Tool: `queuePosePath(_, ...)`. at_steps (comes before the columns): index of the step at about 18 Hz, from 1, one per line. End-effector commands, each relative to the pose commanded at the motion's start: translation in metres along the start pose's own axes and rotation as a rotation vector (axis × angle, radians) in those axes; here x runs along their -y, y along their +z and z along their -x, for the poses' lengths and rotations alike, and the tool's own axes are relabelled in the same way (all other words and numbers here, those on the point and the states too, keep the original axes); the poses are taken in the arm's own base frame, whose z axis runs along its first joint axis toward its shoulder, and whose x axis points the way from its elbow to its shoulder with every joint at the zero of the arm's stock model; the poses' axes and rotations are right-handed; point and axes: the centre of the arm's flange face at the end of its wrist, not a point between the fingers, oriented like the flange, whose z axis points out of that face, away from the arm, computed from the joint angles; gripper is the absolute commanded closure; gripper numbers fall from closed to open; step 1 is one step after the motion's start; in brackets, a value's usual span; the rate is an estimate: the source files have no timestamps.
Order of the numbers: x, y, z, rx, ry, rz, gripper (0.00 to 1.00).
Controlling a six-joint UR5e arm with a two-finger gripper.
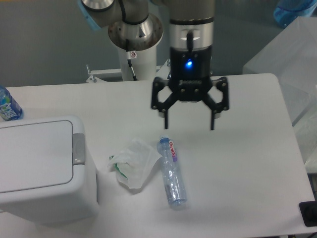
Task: Open the trash can
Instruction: 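Move the open gripper over toward the white trash bin lid, then lower the gripper fingers onto the lid's raised edge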
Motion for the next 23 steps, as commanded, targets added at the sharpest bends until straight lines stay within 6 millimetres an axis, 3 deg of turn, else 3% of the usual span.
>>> queuePosePath(10, 0.004, 0.027, -0.070, -0.075, -0.086, 0.033, 0.00)
queuePosePath(15, -0.003, 0.040, -0.090, -0.097, -0.094, 0.062, 0.00)
queuePosePath(23, -0.005, 0.051, -0.099, -0.108, -0.098, 0.080, 0.00)
